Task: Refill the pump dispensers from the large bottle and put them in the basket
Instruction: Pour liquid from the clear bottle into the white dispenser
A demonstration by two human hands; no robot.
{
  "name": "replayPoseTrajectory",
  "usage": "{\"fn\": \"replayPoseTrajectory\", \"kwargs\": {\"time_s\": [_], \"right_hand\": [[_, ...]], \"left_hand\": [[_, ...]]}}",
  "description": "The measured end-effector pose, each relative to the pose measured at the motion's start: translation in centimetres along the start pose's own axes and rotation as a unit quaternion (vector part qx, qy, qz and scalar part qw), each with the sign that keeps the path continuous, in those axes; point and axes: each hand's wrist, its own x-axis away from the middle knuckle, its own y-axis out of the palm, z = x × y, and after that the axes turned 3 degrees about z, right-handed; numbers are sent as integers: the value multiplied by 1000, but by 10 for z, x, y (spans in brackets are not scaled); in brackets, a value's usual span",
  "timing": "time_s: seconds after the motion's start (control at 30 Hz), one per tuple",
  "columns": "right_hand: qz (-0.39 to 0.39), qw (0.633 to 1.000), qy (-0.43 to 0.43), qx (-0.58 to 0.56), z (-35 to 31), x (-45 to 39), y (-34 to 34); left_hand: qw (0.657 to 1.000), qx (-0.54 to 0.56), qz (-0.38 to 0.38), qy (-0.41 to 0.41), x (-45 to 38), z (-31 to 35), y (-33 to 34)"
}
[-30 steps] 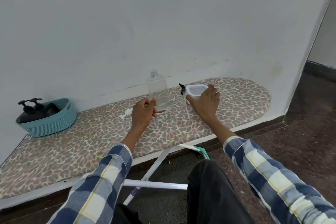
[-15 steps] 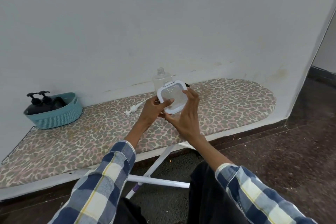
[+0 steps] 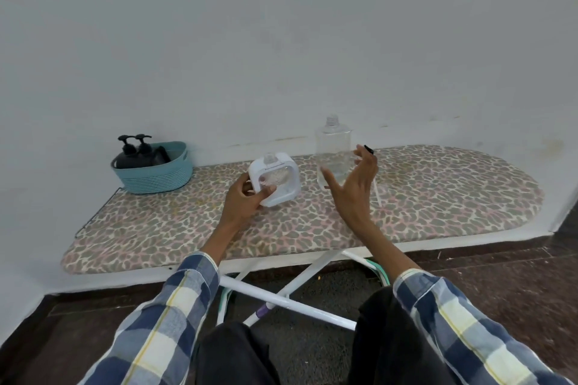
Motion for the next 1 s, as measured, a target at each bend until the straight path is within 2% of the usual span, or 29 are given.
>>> {"fn": "replayPoseTrajectory", "kwargs": {"time_s": [0.1, 0.23, 0.4, 0.5, 0.7, 0.83, 1.0], "right_hand": [[-28, 995, 94, 13, 9, -23, 2], [-144, 977, 160, -1, 30, -52, 3], [-231, 964, 129, 5, 50, -65, 4], [-275, 953, 122, -31, 55, -62, 2], [-251, 961, 93, -63, 51, -52, 11], [-247, 968, 45, -25, 42, -51, 16], [-271, 959, -42, 73, 35, -65, 13]], "left_hand": [[999, -6, 30, -11, -7, -10, -8], [999, -15, 30, -30, -18, -21, -11], [999, -1, 53, 4, -23, -33, -5], [998, 10, 53, 16, -23, -37, -5], [996, -40, 73, 40, -23, -48, -3], [995, -68, 72, 20, -22, -53, -2], [987, -115, 89, 74, -18, -48, 3]]}}
